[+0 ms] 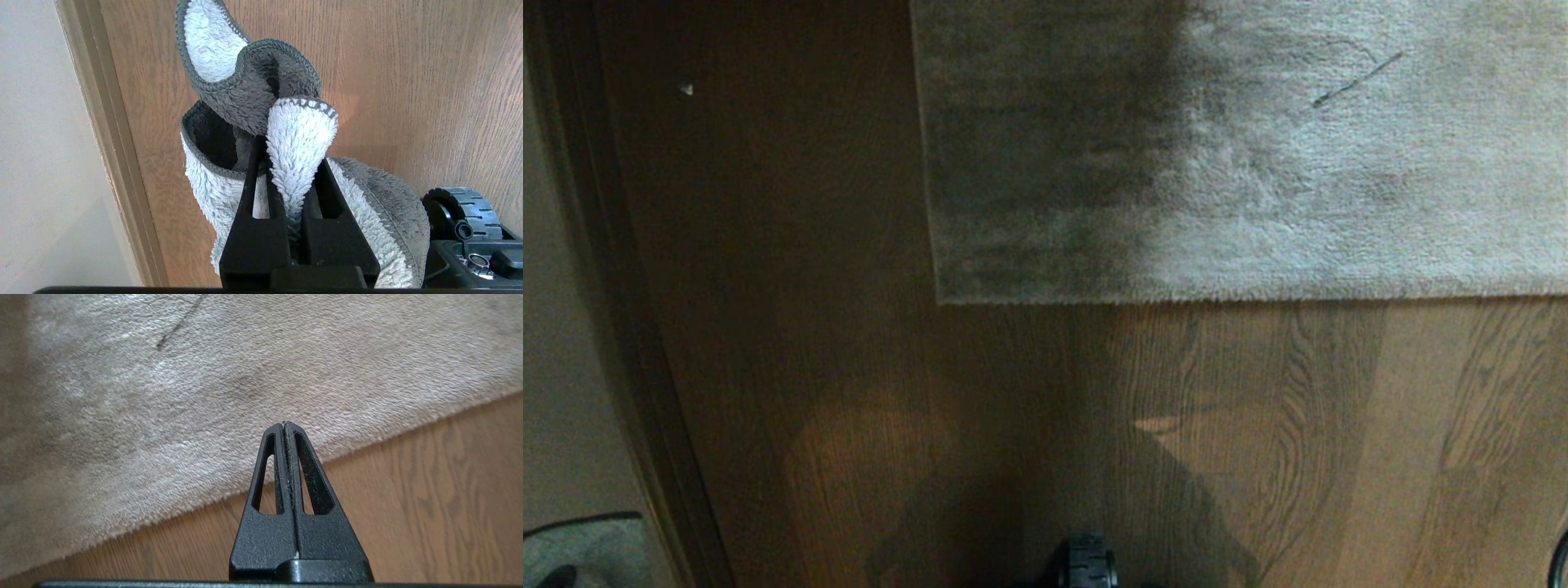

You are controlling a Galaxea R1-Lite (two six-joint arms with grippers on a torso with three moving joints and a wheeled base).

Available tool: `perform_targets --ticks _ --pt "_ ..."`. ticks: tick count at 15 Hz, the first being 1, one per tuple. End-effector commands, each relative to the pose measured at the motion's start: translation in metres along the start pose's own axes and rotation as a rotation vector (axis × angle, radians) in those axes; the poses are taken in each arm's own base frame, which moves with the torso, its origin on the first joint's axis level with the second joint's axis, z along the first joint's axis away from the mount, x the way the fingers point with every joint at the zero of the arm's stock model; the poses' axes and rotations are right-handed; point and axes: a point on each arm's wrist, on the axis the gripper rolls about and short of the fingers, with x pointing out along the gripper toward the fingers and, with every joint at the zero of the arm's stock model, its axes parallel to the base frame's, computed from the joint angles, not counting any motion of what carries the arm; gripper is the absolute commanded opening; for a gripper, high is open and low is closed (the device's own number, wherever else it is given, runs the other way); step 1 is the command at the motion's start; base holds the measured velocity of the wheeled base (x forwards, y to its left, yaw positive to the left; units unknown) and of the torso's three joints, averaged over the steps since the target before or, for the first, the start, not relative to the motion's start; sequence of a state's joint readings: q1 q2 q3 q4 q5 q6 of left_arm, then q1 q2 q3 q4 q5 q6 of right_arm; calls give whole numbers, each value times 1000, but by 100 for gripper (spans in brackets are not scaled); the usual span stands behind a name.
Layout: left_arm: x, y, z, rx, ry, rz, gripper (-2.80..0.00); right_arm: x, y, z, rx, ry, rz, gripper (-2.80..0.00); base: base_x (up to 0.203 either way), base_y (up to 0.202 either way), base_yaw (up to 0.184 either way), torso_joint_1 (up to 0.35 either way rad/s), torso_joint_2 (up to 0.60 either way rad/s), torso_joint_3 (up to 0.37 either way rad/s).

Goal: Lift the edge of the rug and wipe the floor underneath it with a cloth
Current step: Put down the rag

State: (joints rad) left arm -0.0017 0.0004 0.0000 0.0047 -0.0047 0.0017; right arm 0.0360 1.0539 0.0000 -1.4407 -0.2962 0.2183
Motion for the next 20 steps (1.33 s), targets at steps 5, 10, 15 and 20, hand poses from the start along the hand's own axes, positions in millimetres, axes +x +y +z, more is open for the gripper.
perform_targets --ticks 5,10,15,20 --pt "0 0 0 0 -1 0 -280 -29 -6 12 5 -10 7 -280 0 0 0 0 0 0" --pt "0 0 0 0 -1 0 -280 -76 -16 15 -5 54 185 -280 0 0 0 0 0 0" --pt "0 0 0 0 -1 0 -280 -110 -29 -4 -50 228 212 -280 0 0 0 0 0 0" --pt "0 0 0 0 -1 0 -280 -127 -39 -23 -79 285 170 -280 0 0 0 0 0 0"
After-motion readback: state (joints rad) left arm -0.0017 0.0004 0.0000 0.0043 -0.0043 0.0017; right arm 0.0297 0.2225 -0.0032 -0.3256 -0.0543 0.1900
